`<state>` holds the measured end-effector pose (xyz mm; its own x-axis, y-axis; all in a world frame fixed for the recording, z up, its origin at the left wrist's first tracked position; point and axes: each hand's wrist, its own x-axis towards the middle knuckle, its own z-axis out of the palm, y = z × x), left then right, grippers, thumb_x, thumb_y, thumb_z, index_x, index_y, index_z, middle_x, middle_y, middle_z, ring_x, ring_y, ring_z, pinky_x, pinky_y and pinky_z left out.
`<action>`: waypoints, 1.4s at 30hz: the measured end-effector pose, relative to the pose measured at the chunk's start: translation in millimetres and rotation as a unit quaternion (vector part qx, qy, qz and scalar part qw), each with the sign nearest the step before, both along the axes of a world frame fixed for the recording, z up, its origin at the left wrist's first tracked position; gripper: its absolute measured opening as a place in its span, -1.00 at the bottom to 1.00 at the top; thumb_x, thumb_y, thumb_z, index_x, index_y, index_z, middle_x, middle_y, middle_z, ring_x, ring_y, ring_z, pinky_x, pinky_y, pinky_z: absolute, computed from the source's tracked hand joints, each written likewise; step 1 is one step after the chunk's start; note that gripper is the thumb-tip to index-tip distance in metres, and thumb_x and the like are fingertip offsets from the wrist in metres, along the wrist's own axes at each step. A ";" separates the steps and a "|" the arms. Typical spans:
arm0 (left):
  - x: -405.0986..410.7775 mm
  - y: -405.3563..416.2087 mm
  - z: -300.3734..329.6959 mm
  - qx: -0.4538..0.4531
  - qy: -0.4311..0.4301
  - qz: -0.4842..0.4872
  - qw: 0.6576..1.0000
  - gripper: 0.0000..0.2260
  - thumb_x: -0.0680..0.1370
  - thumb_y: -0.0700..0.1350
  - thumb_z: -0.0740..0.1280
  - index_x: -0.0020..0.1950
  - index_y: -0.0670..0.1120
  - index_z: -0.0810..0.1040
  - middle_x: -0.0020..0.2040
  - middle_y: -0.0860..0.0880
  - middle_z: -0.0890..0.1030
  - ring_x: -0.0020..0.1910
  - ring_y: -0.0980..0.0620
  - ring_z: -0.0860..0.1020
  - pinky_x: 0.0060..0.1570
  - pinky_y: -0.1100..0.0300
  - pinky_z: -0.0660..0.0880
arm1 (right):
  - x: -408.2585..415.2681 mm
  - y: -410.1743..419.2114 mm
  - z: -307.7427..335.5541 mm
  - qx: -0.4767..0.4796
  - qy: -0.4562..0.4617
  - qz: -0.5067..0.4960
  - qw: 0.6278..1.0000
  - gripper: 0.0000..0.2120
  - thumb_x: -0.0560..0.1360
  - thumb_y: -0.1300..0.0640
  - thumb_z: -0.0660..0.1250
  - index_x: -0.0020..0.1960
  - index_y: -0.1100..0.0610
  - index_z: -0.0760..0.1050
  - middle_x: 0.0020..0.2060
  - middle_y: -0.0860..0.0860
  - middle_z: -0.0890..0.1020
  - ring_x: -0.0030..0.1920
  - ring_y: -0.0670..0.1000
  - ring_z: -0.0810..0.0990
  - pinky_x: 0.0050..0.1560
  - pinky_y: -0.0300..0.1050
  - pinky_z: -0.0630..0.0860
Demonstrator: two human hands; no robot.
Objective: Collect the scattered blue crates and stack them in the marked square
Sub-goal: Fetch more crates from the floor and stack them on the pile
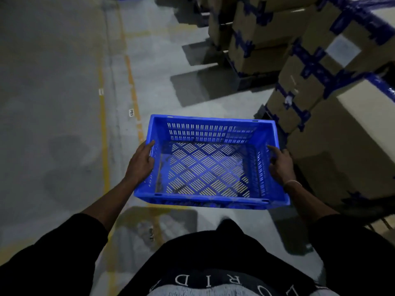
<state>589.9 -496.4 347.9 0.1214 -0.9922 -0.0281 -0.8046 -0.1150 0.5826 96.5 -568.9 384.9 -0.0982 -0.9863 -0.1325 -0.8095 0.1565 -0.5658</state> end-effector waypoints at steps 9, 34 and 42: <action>29.6 -125.9 -8.2 -0.004 0.002 0.082 0.997 -0.45 0.59 -0.25 0.23 0.58 0.00 0.27 0.56 -0.10 0.29 0.42 -0.15 0.41 0.25 -0.01 0.44 | 59.2 -196.6 -12.8 -0.014 0.039 0.107 0.993 -0.45 0.43 0.44 0.23 0.41 0.19 0.43 0.05 0.29 0.41 -0.11 0.30 0.49 -0.08 -0.14 0.29; 260.5 -500.8 -4.9 0.006 0.030 0.209 0.978 -0.47 0.61 -0.27 0.23 0.58 -0.04 0.29 0.58 -0.15 0.26 0.49 -0.15 0.33 0.29 0.02 0.40 | 337.2 -661.5 -11.4 -0.021 0.034 0.210 0.977 -0.45 0.45 0.39 0.26 0.42 0.15 0.42 0.06 0.24 0.41 -0.09 0.25 0.51 0.00 -0.04 0.43; 380.9 -646.1 15.7 0.006 0.003 0.187 0.982 -0.45 0.55 -0.30 0.25 0.55 -0.07 0.33 0.53 -0.19 0.34 0.47 -0.16 0.38 0.34 0.03 0.37 | 448.3 -801.8 -10.7 -0.042 0.018 0.209 0.977 -0.42 0.38 0.42 0.29 0.39 0.18 0.46 0.02 0.25 0.44 -0.17 0.21 0.51 -0.02 -0.07 0.42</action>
<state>970.7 -1142.4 363.6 0.4771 -0.8779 -0.0413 -0.7017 -0.4088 0.5835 544.8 -1370.7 374.1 0.3132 -0.9482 -0.0537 -0.8127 -0.2383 -0.5317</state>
